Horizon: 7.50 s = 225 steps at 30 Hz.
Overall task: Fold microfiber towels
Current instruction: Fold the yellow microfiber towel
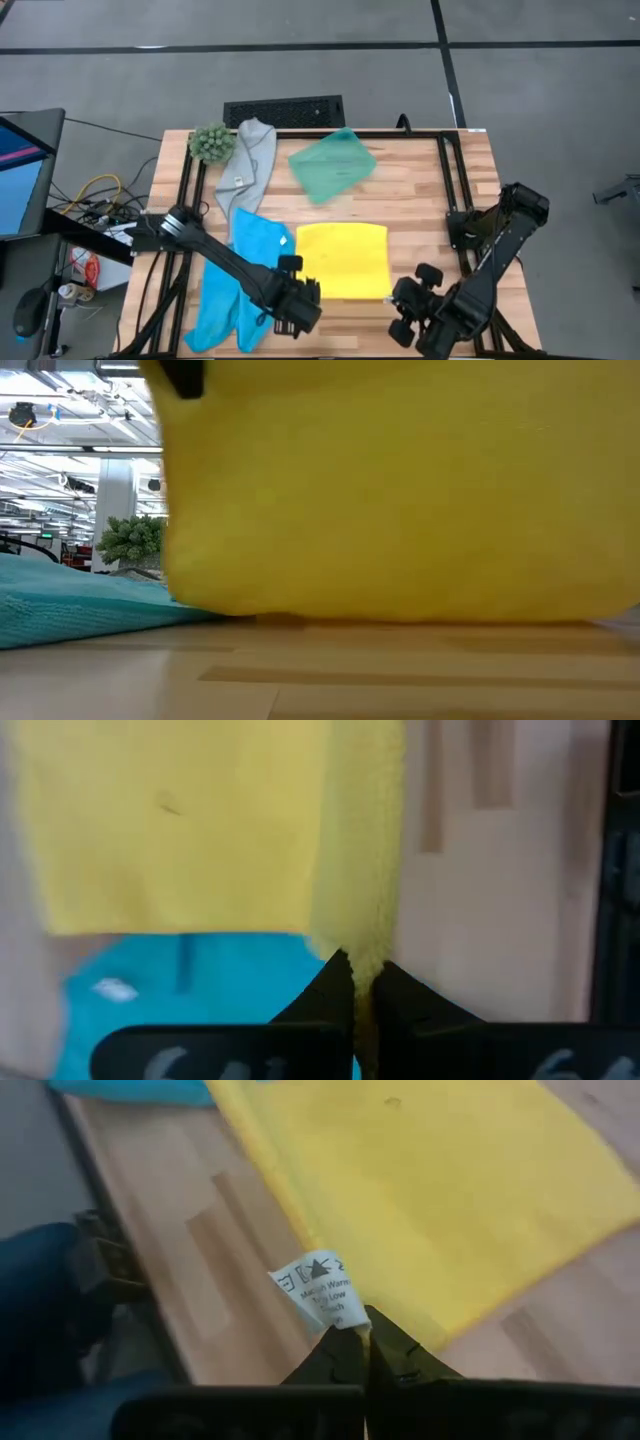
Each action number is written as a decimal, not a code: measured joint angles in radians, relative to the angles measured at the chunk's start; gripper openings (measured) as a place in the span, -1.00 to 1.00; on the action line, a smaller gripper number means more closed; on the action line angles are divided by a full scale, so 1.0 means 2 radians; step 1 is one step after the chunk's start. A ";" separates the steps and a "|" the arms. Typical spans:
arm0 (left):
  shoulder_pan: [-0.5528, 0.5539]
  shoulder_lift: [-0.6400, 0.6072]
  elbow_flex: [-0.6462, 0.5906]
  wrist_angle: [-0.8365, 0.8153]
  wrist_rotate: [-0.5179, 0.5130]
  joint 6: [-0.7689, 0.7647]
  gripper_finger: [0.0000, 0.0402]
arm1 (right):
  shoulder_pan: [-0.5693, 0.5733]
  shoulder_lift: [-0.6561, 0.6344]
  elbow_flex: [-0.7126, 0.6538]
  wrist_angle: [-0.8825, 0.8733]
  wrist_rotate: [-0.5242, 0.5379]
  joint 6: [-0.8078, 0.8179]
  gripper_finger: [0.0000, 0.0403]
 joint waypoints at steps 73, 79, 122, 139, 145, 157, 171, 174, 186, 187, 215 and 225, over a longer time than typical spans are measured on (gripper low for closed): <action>0.140 -0.020 -0.198 -0.017 -0.258 0.068 0.18 | -0.279 0.001 -0.183 0.033 -0.003 -0.161 -0.16; 0.124 -0.056 -0.198 0.018 -0.273 0.059 0.16 | -0.246 -0.019 -0.180 -0.001 0.001 -0.159 0.05; 0.012 -0.153 -0.539 0.629 -0.128 0.304 0.15 | -0.024 -0.023 -0.413 0.537 0.126 -0.299 0.09; 0.048 -0.153 -0.539 0.613 -0.105 0.268 0.15 | -0.025 0.055 -0.395 0.576 0.107 -0.289 0.03; 0.049 -0.154 -0.538 0.599 -0.102 0.256 -0.05 | -0.026 0.055 -0.395 0.573 0.105 -0.289 -0.07; 0.047 -0.154 -0.533 0.585 -0.112 0.253 -0.78 | -0.026 0.042 -0.397 0.559 0.097 -0.278 -0.66; 0.053 -0.153 -0.444 0.488 -0.147 0.284 -0.92 | -0.037 -0.061 -0.397 0.448 0.110 -0.246 -0.88; 0.059 -0.153 -0.424 0.451 -0.153 0.280 -0.91 | -0.043 -0.083 -0.397 0.409 0.113 -0.225 -0.93; 0.093 -0.153 -0.403 0.414 -0.146 0.275 -0.96 | -0.090 -0.115 -0.397 0.319 0.112 -0.173 -0.92; 0.099 -0.153 -0.403 0.414 -0.146 0.277 -0.96 | -0.095 -0.115 -0.397 0.312 0.111 -0.168 -0.93; 0.168 -0.153 -0.405 0.349 -0.123 0.259 -0.93 | -0.271 -0.115 -0.362 0.314 0.101 -0.360 -0.91; 0.167 -0.153 -0.405 0.326 -0.124 0.242 -0.93 | -0.347 -0.115 -0.352 0.319 0.058 -0.419 -0.90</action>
